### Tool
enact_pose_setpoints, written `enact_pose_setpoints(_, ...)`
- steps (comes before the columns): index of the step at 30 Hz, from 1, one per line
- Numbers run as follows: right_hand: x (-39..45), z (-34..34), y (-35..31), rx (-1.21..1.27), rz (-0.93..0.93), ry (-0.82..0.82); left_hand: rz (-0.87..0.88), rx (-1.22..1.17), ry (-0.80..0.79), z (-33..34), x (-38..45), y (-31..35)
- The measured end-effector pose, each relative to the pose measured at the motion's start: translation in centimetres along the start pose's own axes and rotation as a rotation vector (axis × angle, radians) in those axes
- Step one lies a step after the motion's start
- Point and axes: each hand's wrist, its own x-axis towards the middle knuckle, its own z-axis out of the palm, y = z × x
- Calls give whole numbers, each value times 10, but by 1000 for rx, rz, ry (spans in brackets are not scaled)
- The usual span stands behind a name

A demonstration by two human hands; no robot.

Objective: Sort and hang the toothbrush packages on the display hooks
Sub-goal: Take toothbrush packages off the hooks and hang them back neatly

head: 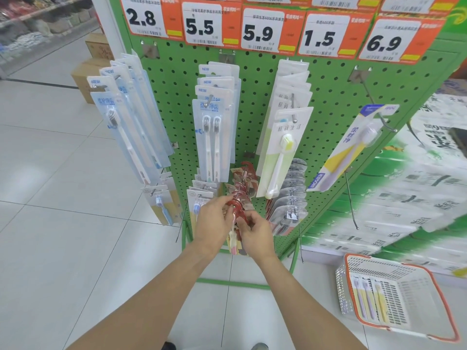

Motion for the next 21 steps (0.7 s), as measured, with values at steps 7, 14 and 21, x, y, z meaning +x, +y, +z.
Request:
enact_pose_setpoints(7, 6, -2, -3, -86, 18, 15, -25, 29, 4, 1, -2, 5)
enact_pose_setpoints(14, 2, -7, -4, -208, -44, 166, 44, 114, 0, 4, 1, 12)
enact_pose_setpoints(21, 16, -13, -17, -156, -113, 224, 55, 109, 13, 7, 3, 10)
